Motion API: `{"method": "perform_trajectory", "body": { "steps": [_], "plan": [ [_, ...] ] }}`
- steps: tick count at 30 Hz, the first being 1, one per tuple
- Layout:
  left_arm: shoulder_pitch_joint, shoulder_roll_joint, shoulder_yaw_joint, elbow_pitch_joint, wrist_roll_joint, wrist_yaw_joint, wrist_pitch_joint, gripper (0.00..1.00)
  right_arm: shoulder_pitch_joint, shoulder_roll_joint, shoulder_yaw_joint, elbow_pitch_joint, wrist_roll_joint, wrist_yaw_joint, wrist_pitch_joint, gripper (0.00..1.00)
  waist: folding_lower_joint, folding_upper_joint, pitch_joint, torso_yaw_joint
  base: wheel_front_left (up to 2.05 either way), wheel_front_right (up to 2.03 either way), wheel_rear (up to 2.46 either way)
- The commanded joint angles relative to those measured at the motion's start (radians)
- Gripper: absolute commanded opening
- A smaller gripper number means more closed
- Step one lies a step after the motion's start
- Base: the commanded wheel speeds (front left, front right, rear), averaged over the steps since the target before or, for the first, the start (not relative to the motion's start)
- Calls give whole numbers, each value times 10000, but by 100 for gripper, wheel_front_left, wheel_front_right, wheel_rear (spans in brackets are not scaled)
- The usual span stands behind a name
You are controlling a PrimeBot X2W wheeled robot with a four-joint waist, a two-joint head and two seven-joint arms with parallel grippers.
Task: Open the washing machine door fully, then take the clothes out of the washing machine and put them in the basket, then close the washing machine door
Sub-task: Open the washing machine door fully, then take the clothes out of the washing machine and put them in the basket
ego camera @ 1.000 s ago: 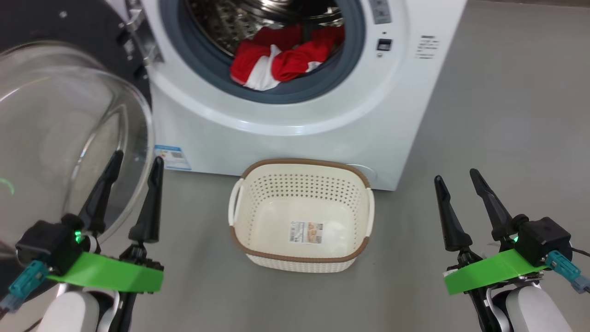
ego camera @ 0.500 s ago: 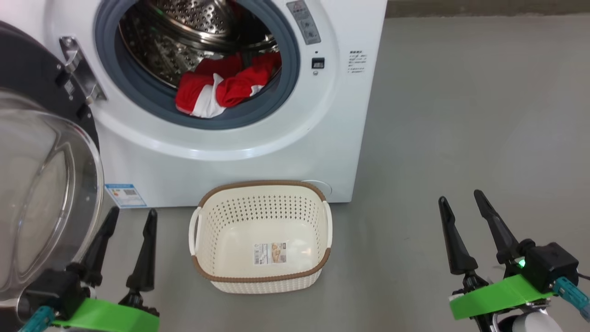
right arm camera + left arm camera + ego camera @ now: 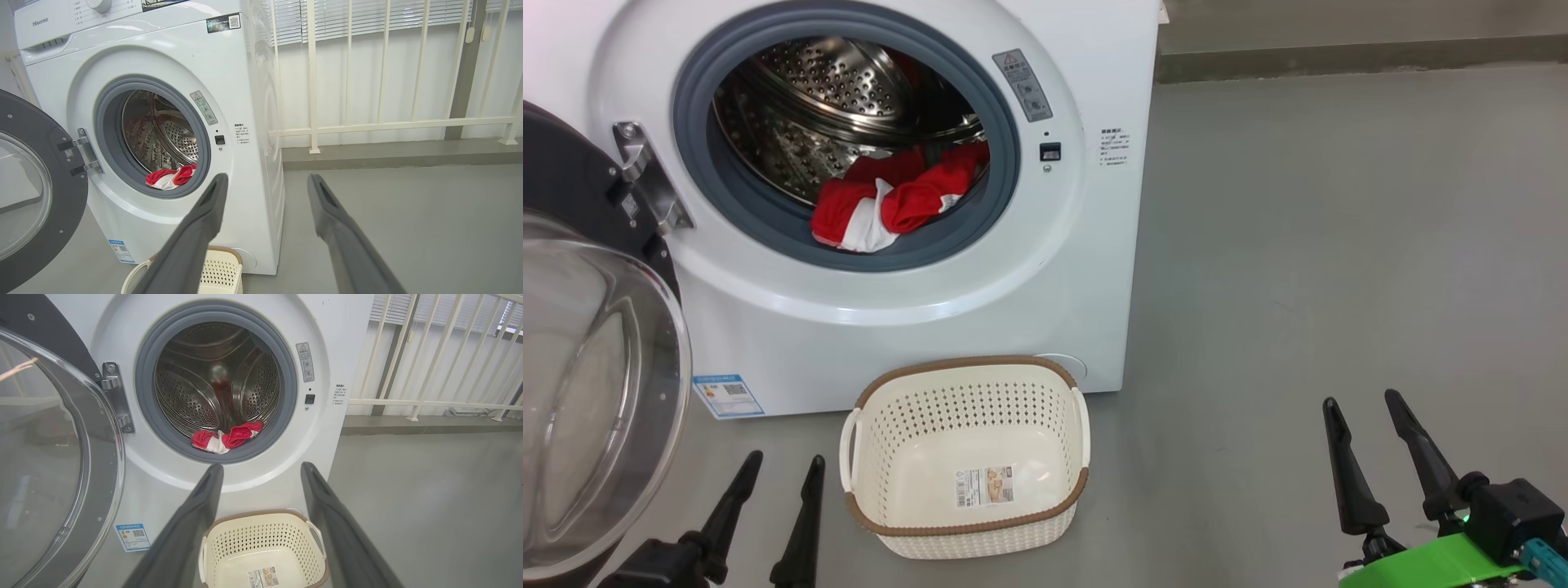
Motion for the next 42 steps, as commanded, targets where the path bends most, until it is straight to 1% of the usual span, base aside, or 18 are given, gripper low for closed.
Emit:
{"method": "perform_trajectory", "body": {
  "steps": [1, 9, 17, 21, 24, 27, 30, 34, 42],
  "plan": [
    [-180, 233, 343, -186, 0, -53, -51, 100, -138, -58, 166, -281, 34, 65, -65, 100, 0, 0, -35, -38, 0, 0, 0],
    [-20, 81, 480, -115, 249, -53, -51, 100, -18, -58, 248, -377, -158, 65, -65, 100, 0, 0, -39, -142, 0, 0, 0],
    [-47, -58, 713, -107, 287, -53, -51, 100, -8, -58, 412, -355, -251, 65, -65, 100, 0, 0, -48, -87, 0, 0, 0],
    [-66, -167, 895, -227, 104, -53, -51, 100, -15, -58, 486, -287, -265, 65, -65, 100, 0, 0, -49, -43, 0, 0, 0],
    [-46, -185, 838, -481, -113, -54, -51, 100, -7, -58, 458, -259, -252, 65, -65, 100, 0, 0, -48, -19, 0, 0, 0],
    [10, -148, 816, -712, -426, -54, -51, 100, -19, -58, 414, -233, -275, 65, -65, 100, 0, 0, -37, -17, 0, 0, 0],
    [51, -24, 807, -803, -456, -54, -51, 100, -47, -58, 382, -236, -300, 65, -65, 100, 0, 0, -8, -25, 0, 0, 0],
    [66, 69, 954, -690, -190, -54, -51, 100, -60, -58, 361, -238, -294, 65, -65, 100, 0, 0, 27, -37, 2, -7, 5],
    [-93, -110, 1238, -433, 236, -54, -51, 100, -102, -58, 414, -203, -265, 65, -65, 100, 0, 0, 45, -29, 53, -88, 35]
  ]
}}
